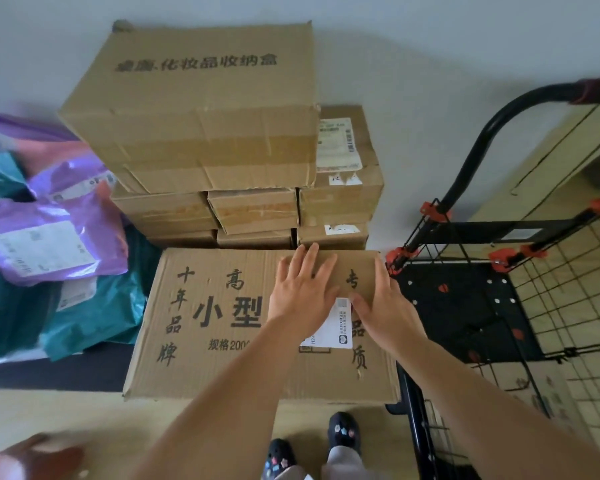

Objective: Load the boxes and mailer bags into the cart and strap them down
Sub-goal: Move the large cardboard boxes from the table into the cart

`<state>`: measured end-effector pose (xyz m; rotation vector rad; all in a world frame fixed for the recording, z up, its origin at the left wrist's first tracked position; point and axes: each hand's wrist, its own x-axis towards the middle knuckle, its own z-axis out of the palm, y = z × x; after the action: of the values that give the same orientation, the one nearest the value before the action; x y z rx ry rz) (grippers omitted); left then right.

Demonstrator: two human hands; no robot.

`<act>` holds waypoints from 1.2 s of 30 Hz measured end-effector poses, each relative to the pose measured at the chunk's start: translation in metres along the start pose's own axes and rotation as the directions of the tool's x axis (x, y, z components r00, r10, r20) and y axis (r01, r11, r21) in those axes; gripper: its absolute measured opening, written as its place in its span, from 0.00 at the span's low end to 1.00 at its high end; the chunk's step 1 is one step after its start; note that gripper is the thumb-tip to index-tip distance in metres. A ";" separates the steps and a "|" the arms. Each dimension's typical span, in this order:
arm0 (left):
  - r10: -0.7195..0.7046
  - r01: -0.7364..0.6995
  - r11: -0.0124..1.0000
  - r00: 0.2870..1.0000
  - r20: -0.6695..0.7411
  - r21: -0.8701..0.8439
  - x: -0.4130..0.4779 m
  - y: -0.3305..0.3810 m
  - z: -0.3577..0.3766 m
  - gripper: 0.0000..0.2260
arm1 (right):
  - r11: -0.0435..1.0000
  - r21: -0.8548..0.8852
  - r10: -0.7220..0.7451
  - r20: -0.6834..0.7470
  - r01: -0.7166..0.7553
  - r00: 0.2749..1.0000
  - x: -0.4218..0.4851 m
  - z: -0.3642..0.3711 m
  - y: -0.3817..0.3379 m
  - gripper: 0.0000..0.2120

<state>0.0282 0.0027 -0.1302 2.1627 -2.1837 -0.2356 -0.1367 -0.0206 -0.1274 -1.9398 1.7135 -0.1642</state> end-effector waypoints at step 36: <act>-0.096 0.093 0.993 0.995 -0.033 -0.073 -0.013 0.004 -0.006 0.26 | 0.646 0.645 0.263 0.314 -0.409 0.912 -0.013 -0.006 0.012 0.33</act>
<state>0.0257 0.0155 -0.1226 2.2158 -2.0244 -0.2717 -0.1524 -0.0102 -0.1245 -1.0132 1.5348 -0.4081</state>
